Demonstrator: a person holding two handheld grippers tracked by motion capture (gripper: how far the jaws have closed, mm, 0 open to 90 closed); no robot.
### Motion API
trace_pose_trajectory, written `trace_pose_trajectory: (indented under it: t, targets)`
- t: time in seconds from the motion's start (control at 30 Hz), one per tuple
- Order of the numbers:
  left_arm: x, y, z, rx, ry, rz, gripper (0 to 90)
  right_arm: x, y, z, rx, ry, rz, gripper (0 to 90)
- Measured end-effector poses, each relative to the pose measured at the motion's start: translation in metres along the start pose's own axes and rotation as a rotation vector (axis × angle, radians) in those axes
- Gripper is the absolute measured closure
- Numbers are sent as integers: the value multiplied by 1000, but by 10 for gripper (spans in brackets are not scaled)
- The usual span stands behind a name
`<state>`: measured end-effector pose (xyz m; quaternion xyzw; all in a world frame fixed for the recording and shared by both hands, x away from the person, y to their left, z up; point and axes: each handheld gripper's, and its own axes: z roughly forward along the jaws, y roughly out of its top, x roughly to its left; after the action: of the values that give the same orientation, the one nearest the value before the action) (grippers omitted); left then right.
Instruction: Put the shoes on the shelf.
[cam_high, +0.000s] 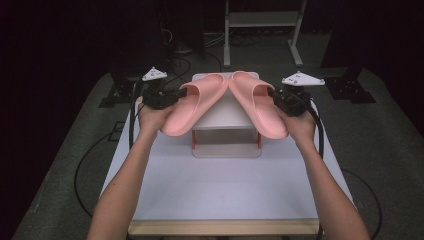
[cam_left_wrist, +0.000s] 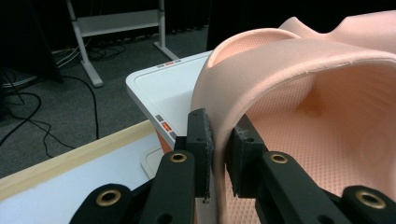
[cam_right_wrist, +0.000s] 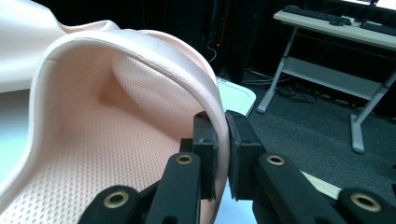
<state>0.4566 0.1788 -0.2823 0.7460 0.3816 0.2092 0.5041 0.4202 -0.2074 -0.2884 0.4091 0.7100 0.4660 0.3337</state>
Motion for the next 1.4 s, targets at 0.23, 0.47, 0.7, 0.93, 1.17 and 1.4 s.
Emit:
trace_pose_trajectory:
  t: [0.23,0.47,0.7,0.93,1.17,1.4]
  targets:
    - [0,4,7,10,3,2,801,-4,1,7,7,-8,18,829]
    - [3,5,14,13,6,-10,802,-6,2,11,9,-12,30,828]
    - [6,5,18,16,14,-32,796,-6,6,20,13,-13,43,824]
    - [8,7,21,25,24,-30,792,-5,6,25,19,-18,51,821]
    - [7,8,24,21,27,-38,790,-7,5,28,14,-19,66,821]
    - [4,10,27,27,26,-42,783,-6,6,29,15,-23,71,817]
